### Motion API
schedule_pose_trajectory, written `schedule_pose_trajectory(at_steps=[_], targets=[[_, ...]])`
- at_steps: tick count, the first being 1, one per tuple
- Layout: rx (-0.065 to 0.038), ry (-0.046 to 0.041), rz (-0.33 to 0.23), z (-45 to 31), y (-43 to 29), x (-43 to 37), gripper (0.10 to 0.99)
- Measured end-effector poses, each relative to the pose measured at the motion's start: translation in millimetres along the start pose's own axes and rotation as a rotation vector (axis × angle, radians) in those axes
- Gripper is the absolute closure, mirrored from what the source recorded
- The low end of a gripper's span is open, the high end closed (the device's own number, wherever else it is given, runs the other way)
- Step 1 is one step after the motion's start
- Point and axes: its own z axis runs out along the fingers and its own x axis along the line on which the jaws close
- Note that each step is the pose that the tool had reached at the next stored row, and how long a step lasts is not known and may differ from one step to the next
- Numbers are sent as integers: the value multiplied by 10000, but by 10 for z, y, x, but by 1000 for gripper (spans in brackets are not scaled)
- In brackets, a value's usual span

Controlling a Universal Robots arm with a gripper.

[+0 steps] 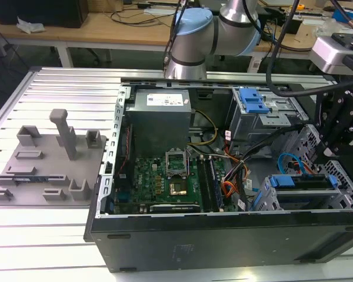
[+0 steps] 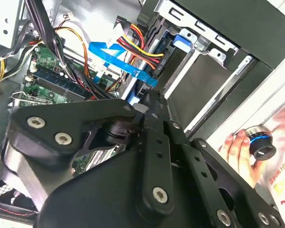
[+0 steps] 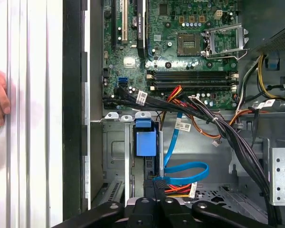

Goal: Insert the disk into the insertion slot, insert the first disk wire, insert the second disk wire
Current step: 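Insert the second disk wire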

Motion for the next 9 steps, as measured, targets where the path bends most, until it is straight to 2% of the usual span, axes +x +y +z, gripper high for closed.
schedule_pose_trajectory(at_steps=[9], targets=[[0, 3, 0, 0, 0, 0, 980]])
